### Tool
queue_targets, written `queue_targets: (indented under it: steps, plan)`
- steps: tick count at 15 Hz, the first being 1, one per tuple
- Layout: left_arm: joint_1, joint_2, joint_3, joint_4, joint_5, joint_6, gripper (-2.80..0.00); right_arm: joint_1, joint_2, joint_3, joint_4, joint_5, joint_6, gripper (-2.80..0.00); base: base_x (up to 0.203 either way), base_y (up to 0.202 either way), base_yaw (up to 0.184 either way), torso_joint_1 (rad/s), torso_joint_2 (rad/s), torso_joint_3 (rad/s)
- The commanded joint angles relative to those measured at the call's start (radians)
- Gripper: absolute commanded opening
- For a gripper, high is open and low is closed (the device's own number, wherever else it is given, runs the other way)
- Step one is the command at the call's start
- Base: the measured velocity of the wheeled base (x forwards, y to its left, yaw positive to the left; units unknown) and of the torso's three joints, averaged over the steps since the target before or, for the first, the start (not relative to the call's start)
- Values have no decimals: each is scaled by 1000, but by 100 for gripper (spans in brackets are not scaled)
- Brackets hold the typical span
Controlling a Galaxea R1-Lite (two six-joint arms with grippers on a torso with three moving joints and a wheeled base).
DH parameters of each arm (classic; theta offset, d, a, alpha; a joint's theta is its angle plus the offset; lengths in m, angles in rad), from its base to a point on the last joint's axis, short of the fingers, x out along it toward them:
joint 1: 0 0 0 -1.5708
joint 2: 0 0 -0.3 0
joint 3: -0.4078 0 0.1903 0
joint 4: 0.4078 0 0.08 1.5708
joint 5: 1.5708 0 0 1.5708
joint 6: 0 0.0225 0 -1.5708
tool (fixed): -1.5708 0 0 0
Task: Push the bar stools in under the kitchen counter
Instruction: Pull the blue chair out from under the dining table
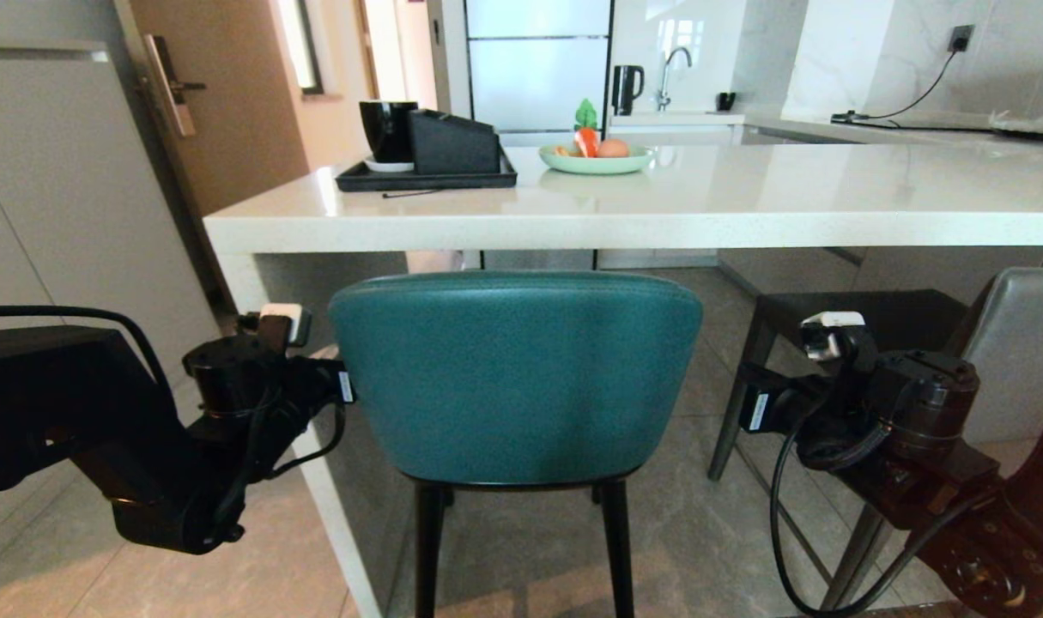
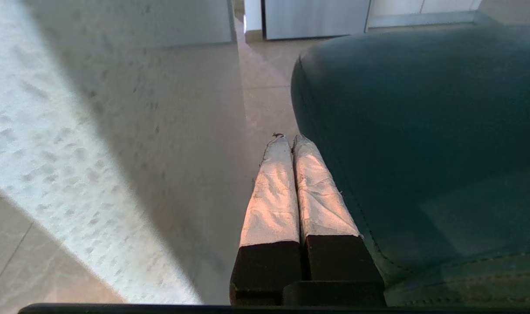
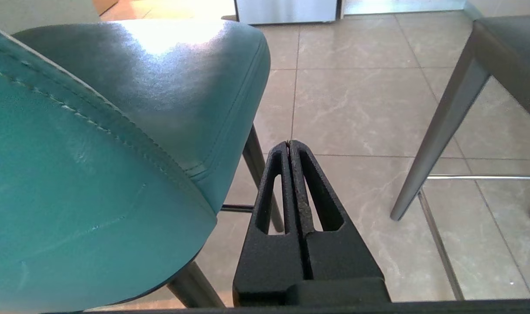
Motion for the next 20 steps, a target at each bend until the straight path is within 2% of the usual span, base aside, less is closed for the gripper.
queue_targets:
  steps: [1,7,11,14,17,20]
  plan:
    - [4,24,-14,-6,1,0,-280,-2,20,-24,-8,-4,-1,-280,0,0,0,0,0,0]
    - [7,21,-59,6,1,0,-280,-22,90,-121,-8,-33,-10,-280,0,0,0,0,0,0]
    - [63,53,-102,6,0,7,-280,-87,103,-125,-8,-32,-11,-280,0,0,0,0,0,0]
    - [68,86,-137,8,0,7,-280,-85,140,-154,-9,-32,-20,-280,0,0,0,0,0,0]
    - [2,71,-141,48,6,6,-280,-76,182,-244,-25,-78,-41,-280,0,0,0,0,0,0]
    - [-49,80,-169,52,52,6,-280,-61,198,-255,-26,-83,-43,-280,0,0,0,0,0,0]
